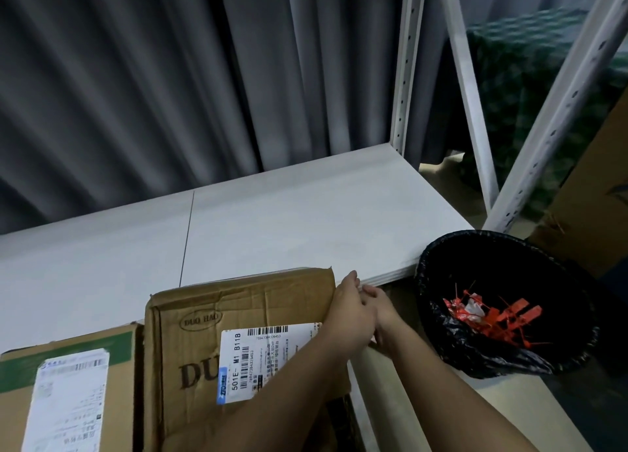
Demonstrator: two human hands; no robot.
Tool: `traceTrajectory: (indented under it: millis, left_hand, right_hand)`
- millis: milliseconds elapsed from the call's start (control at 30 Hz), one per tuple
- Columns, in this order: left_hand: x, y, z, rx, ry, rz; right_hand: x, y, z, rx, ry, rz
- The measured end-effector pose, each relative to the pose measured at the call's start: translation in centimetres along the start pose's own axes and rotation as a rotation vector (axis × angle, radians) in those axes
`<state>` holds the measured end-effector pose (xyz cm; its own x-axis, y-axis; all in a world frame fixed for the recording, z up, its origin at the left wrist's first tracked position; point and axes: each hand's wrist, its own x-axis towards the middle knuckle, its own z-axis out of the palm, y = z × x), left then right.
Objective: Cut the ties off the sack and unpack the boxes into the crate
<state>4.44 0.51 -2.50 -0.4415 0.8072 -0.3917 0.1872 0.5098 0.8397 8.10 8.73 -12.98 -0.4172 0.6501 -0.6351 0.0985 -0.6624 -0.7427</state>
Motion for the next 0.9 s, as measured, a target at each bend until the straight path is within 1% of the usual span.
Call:
traceTrajectory:
  millis: [133,233,400,433,533,667,733,833,900]
  left_hand:
    - [0.4,-0.4,0.5,0.033,-0.014,-0.01]
    - [0.4,-0.9,0.9,0.045,-0.044,-0.031]
    - [0.4,-1.4,1.8,-0.028,-0.074,-0.126]
    - [0.4,-1.5,1.9,-0.042,-0.078,-0.135]
    - [1.1,-1.8,2.2,-0.133,-0.075,-0.17]
    - [1.6,-2.0,2.3,-0.221,-0.013,-0.178]
    - [1.9,-2.3,2.3,-0.25,0.015,-0.178]
    - [2.5,-3.0,2.6,-0.286,0.021,-0.185]
    - [2.7,-3.0,2.8,-0.328,0.005,-0.177]
  right_hand:
    - [1.1,1.9,-1.9,-0.304,0.104,-0.076]
    - [2.2,4.0,-3.8,-0.516,0.106,-0.103]
    - [3.8,7.4,-6.3,-1.107,0.127,-0.186]
    - [3.7,7.9,-6.4,-1.179,0.123,-0.191]
    - [3.8,9.0,-6.9,-1.274,0.113,-0.171]
    - [4.9,10.0,-7.8,-1.414,0.151,-0.187]
    - [5.5,10.3,-8.0,-1.463,0.108,-0.205]
    - [5.7,10.7,-8.1,-1.46,0.003,-0.196]
    - [5.7,11.1,-7.9,-1.394,-0.013,-0.184]
